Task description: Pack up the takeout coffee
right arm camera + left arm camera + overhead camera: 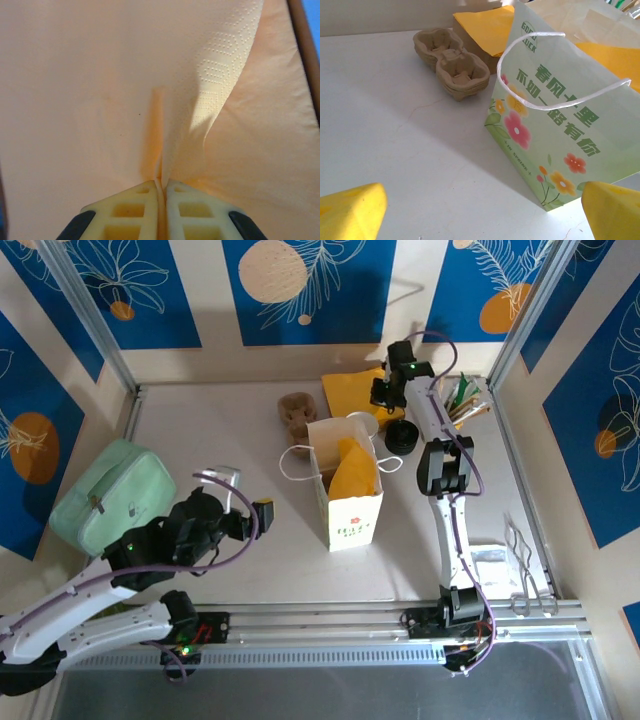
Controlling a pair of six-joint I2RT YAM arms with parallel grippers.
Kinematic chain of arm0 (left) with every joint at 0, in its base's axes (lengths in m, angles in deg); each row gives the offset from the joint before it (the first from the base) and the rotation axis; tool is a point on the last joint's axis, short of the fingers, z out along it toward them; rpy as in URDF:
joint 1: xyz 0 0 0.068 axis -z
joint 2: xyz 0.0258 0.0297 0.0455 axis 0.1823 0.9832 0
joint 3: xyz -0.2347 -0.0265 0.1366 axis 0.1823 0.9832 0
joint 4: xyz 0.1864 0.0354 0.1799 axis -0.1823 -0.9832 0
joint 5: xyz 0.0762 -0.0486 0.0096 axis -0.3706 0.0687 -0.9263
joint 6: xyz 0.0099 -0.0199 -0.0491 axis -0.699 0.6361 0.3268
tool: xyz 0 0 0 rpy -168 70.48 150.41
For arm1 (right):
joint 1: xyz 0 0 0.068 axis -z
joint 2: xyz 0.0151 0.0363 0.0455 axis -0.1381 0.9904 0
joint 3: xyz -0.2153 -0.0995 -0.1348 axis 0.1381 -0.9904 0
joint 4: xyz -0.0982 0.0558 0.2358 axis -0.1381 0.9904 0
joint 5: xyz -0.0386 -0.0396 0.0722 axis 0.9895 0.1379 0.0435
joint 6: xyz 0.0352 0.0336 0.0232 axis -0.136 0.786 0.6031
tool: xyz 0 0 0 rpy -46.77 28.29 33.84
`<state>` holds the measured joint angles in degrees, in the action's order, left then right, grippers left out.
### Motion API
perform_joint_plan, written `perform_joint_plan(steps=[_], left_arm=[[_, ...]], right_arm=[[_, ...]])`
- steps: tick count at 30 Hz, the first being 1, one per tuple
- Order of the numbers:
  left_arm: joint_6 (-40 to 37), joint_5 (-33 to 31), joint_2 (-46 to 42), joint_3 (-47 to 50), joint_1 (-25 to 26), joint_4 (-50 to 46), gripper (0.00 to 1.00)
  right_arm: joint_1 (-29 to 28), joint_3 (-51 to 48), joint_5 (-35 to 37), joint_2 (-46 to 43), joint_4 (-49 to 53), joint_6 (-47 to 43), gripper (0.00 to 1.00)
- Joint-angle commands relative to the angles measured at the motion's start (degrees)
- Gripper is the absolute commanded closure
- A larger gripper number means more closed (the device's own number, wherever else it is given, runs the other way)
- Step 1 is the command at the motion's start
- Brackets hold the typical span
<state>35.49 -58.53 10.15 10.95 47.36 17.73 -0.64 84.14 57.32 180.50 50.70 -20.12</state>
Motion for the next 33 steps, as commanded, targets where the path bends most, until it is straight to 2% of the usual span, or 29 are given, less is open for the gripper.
perform_joint_plan(steps=[1,11,27,29,33], left_arm=[[0.55,-1.31,-0.61,-0.81,-0.30,-0.69,0.00],[0.75,-1.57,-1.20,-0.64,-0.30,-0.77,0.00],[-0.30,-0.69,-1.22,-1.16,-0.30,-0.07,0.00],[-0.38,-0.73,-1.22,-1.09,-0.29,0.06,0.00],[-0.65,-0.54,-1.22,-0.73,-0.30,0.76,0.00]], right_arm=[[0.32,2.99,-2.17,-6.15,1.54,1.62,0.91],[2.27,5.71,-3.74,-14.15,4.73,2.66,0.96],[1.67,3.45,-7.06,-37.06,12.92,-0.43,0.97],[1.28,2.04,-8.26,-40.18,13.86,-0.92,0.97],[1.30,-1.70,-16.04,-46.61,15.20,-0.92,0.97]])
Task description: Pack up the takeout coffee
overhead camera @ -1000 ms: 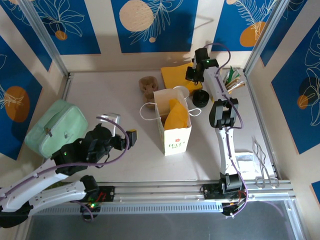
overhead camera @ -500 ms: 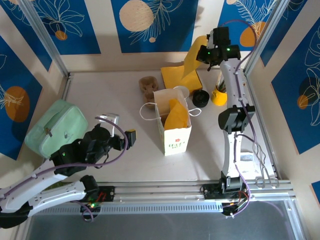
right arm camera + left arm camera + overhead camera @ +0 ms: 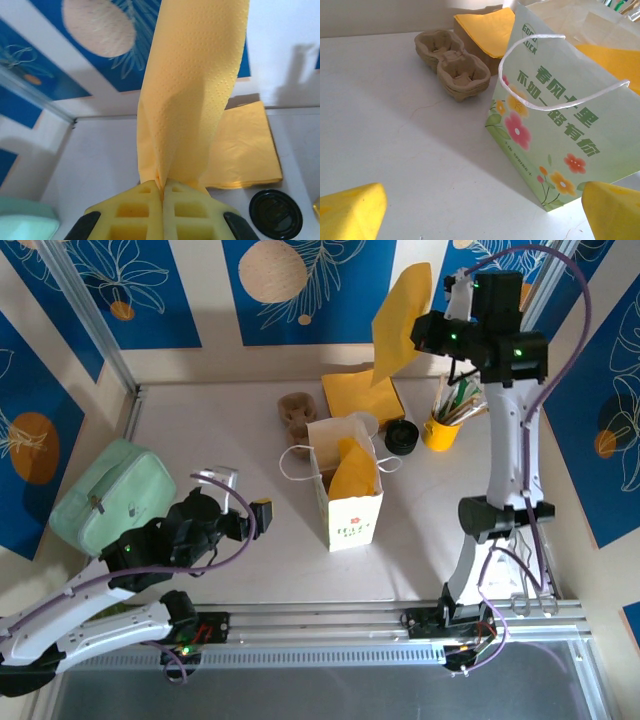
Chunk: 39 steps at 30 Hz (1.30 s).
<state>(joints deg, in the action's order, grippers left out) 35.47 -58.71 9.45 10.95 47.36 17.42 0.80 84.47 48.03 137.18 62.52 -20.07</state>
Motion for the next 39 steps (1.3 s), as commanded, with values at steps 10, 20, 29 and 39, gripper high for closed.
perform_joint_plan(steps=[10,20,29,39], left_arm=[[-1.97,-0.58,0.29,-0.37,-0.32,2.86,0.00],[-2.71,-0.53,1.49,-0.29,-0.30,3.83,0.01],[-2.32,-0.25,1.34,0.66,-0.31,4.36,0.01],[-1.42,-0.34,0.10,1.56,-0.30,3.85,0.01]], right_arm=[[-10.33,-15.53,-1.02,-17.81,7.70,-1.89,0.97],[-24.90,-27.85,17.15,-25.86,8.12,-0.91,0.97],[-33.65,-34.02,27.23,-24.31,9.31,-0.48,0.97],[-36.63,-39.99,21.89,-17.95,7.04,1.48,0.98]])
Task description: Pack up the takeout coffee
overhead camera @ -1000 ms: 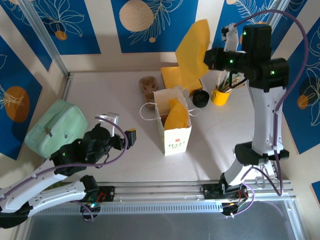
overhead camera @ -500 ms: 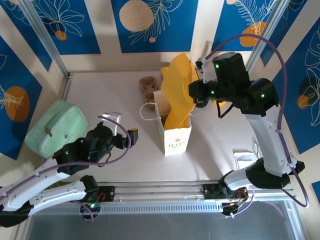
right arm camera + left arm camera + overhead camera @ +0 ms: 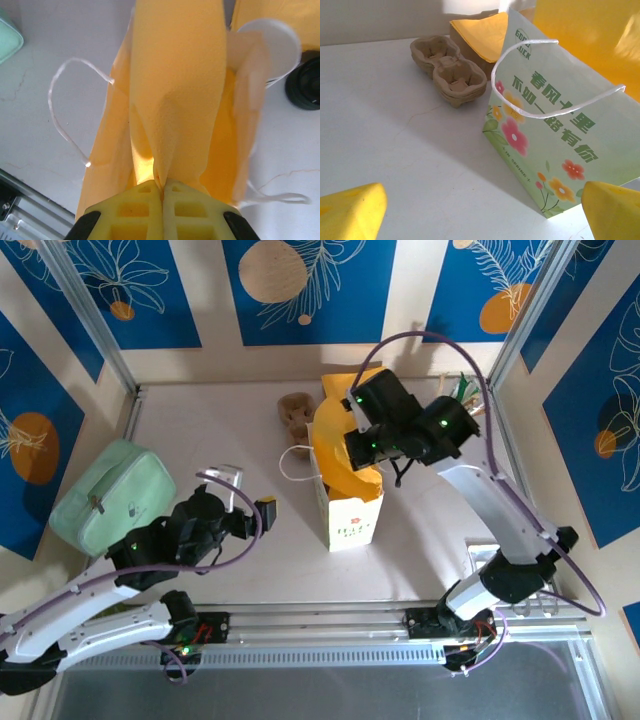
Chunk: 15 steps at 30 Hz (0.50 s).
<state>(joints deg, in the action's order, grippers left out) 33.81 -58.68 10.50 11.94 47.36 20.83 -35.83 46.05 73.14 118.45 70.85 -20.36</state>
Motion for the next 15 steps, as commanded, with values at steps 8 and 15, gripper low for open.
perform_joint_plan(steps=[8,15], left_arm=[[0.88,-0.36,-1.36,1.15,-0.30,0.08,0.01],[1.18,-0.45,-1.83,1.54,-0.30,0.09,0.01]], right_arm=[[1.79,-7.12,-8.71,2.56,-4.46,4.48,0.97],[3.09,-10.56,-11.00,4.77,-4.92,5.96,0.96]])
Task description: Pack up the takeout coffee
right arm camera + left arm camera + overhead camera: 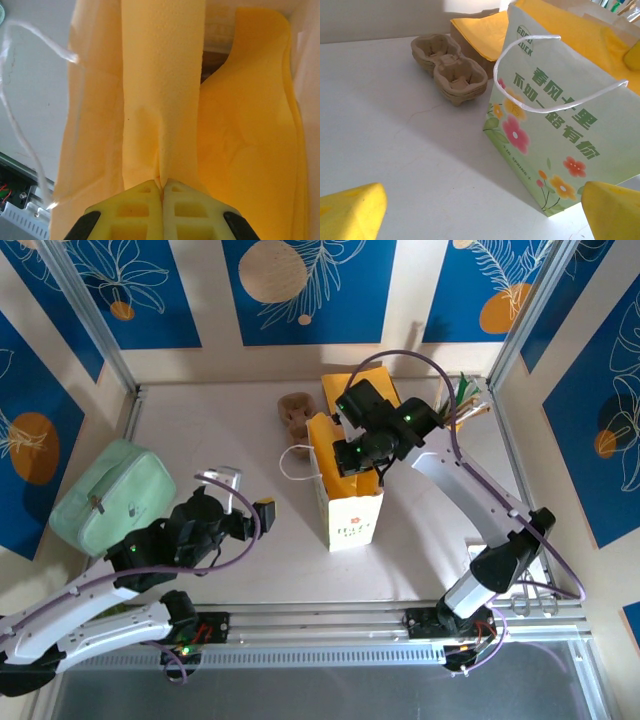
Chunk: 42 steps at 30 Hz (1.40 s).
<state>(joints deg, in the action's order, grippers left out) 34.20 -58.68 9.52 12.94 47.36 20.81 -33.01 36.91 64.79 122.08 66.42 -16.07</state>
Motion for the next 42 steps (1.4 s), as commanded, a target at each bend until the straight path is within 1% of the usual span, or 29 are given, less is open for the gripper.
perform_joint_plan(steps=[1,3,7,12,14,19,22,24,31,38,42], left_arm=[[0.81,-0.49,-0.85,0.58,-0.30,0.10,0.01],[0.91,-0.46,-0.81,0.63,-0.30,0.10,0.01],[1.05,-0.41,-1.01,0.72,-0.30,0.01,0.00],[1.00,-0.54,-1.11,0.80,-0.30,0.10,0.01],[0.99,-0.52,-1.03,0.85,-0.30,0.19,0.01],[0.89,-0.55,-0.84,0.80,-0.30,0.36,0.01],[0.90,-0.51,-0.59,0.80,-0.30,0.52,0.01],[0.90,-0.39,-0.54,0.80,-0.30,0.60,0.01],[0.99,-0.28,-0.39,0.89,-0.30,0.79,0.01],[1.33,0.00,-0.50,1.06,-0.30,0.87,0.01],[1.51,-0.14,-0.67,1.15,-0.30,0.52,0.01]], right_arm=[[0.34,-1.78,-2.60,1.40,-0.47,1.87,0.96],[0.43,-2.47,-2.31,1.83,-0.47,2.20,0.94],[0.77,-3.40,-1.50,2.87,0.34,3.19,0.93],[1.31,-2.30,0.78,3.67,3.30,4.86,0.93],[1.48,-1.93,0.54,3.15,3.48,5.06,0.91],[1.40,0.73,-0.02,1.87,4.19,4.62,0.79],[1.31,2.58,0.18,1.15,3.86,4.27,0.68],[1.32,3.51,0.54,0.78,3.28,4.10,0.66],[1.66,2.54,-2.31,0.29,-3.05,2.77,0.66],[4.22,-2.99,-5.51,0.71,-13.46,2.85,0.68],[5.31,-4.63,-6.02,2.47,-16.12,3.15,0.69]])
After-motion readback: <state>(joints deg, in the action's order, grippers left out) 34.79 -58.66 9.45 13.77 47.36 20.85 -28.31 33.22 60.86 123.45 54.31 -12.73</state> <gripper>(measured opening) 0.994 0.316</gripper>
